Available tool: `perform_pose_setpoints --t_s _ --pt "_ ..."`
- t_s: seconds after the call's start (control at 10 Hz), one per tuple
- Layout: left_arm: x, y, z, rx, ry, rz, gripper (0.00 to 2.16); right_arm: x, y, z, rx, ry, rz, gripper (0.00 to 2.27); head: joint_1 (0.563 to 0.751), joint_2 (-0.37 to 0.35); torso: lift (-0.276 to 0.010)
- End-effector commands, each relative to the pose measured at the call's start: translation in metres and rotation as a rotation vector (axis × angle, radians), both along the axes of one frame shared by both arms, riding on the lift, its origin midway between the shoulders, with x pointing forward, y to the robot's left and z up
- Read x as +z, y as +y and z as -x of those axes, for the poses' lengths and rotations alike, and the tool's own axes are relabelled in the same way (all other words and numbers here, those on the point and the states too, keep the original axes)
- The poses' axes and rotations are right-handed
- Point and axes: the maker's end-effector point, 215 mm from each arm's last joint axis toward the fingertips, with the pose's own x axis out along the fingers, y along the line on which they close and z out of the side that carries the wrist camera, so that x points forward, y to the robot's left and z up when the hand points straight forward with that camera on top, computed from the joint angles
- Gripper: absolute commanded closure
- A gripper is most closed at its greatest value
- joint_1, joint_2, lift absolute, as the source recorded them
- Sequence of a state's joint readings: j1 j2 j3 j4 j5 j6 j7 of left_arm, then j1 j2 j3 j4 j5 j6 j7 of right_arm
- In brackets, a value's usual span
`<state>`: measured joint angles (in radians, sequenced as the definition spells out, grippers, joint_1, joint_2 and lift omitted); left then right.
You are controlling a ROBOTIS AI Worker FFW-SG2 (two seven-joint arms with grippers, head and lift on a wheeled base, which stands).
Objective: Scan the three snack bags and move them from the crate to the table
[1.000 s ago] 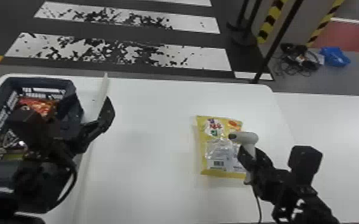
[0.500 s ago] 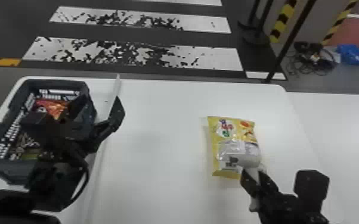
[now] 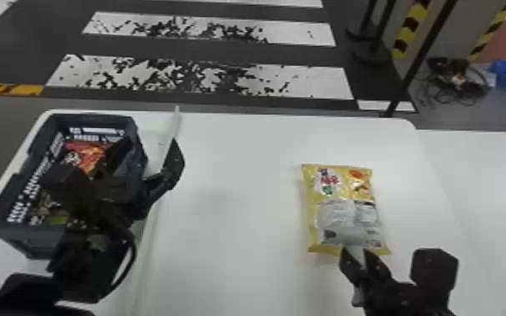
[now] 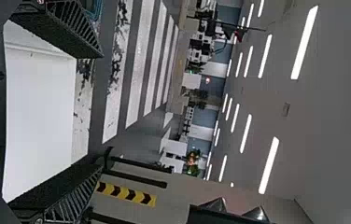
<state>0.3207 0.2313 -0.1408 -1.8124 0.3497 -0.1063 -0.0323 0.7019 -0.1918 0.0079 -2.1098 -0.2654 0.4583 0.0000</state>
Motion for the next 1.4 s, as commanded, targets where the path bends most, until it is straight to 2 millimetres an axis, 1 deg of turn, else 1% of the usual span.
perform_pose_setpoints --t_s 0.0,0.1,0.2,0.3,0.4,0.6,0.7,0.8,1.0,1.2,1.3 --pt "0.001 0.006 0.002 0.011 -0.003 -0.002 0.03 0.001 0.002 -0.003 0.001 -0.012 -0.004 2.24 0.695 -0.044 -0.062" --pt "0.001 0.007 0.001 0.013 -0.004 -0.001 0.03 0.011 0.001 -0.007 -0.003 -0.032 -0.008 2.24 0.695 -0.036 -0.062" --pt "0.001 0.007 0.001 0.013 -0.004 0.000 0.03 0.026 -0.003 -0.015 -0.008 -0.063 -0.005 2.24 0.695 -0.031 -0.062" --pt "0.003 0.005 0.001 0.011 -0.006 0.001 0.03 0.041 -0.011 -0.023 -0.021 -0.093 0.002 2.24 0.695 -0.033 -0.062" --pt "0.003 0.003 0.000 0.009 -0.007 0.003 0.03 0.054 -0.025 -0.038 -0.044 -0.122 0.021 2.24 0.695 -0.037 -0.062" --pt "0.006 0.002 -0.001 0.006 -0.013 0.002 0.03 0.046 -0.060 -0.076 -0.076 -0.122 0.069 2.24 0.695 -0.075 -0.062" --pt "0.006 0.005 -0.001 0.011 -0.012 -0.002 0.03 0.042 -0.076 -0.094 -0.078 -0.134 0.090 2.24 0.695 -0.098 -0.062" --pt "0.005 0.011 -0.002 0.021 -0.011 -0.007 0.03 0.035 -0.093 -0.106 -0.098 -0.133 0.104 2.24 0.695 -0.106 -0.062" --pt "0.002 0.016 -0.002 0.031 -0.005 -0.011 0.03 0.027 -0.124 -0.128 -0.132 -0.137 0.133 2.24 0.695 -0.137 -0.062" --pt "0.000 0.017 -0.003 0.033 -0.003 -0.018 0.03 0.022 -0.156 -0.148 -0.164 -0.144 0.162 2.24 0.695 -0.160 -0.062" --pt "-0.001 0.020 -0.004 0.038 -0.001 -0.023 0.03 0.019 -0.166 -0.155 -0.169 -0.146 0.168 2.24 0.695 -0.177 -0.062"
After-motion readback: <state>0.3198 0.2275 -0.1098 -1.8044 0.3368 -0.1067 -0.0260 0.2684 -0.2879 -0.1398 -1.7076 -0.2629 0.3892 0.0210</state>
